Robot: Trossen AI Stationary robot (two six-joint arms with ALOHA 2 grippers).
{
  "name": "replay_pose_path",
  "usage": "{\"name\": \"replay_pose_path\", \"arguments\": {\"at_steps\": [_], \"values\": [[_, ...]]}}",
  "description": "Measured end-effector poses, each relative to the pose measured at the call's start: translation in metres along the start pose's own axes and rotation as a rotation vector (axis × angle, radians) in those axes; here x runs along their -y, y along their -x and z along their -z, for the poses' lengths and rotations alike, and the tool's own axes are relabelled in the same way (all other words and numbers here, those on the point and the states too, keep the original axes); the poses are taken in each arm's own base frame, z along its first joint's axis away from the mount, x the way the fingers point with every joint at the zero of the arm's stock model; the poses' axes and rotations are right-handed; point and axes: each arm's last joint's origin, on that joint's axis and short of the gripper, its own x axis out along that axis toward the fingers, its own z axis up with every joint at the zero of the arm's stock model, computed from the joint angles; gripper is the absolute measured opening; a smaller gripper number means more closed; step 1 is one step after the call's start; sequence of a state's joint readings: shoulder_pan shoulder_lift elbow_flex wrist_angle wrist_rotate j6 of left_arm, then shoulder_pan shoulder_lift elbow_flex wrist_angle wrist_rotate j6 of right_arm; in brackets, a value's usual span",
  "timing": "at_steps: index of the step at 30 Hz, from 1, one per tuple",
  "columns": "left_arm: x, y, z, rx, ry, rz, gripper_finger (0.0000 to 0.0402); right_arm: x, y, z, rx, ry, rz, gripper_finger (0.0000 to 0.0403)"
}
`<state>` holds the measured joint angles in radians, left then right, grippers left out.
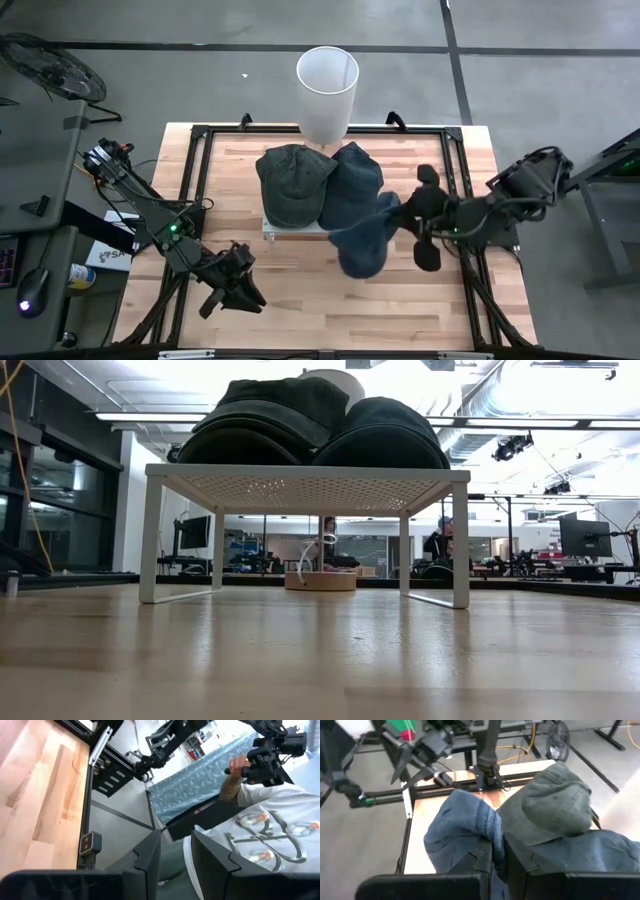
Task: Pick & Place hat
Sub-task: Stack the blue cap on the blue cap on the shelf
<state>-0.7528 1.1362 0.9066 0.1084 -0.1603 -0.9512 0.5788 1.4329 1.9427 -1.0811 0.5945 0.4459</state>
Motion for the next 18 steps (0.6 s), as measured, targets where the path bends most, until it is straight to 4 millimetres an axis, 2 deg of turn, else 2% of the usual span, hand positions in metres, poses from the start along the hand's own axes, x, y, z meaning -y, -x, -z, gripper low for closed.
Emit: {"name": "replay_pose_path", "arguments": {"at_steps": [9,18], "values": [[-0.001,0.000,-0.002,0.065,0.023,-0.042,0.0106,0.031,0.012,-0.007,0.009,-0.078,0.045,0.0017],[-0.003,0.001,-0.005,0.166,0.019,-0.112,0.0106,0.060,0.001,-0.015,-0.023,-0.172,0.080,0.0017]]}}
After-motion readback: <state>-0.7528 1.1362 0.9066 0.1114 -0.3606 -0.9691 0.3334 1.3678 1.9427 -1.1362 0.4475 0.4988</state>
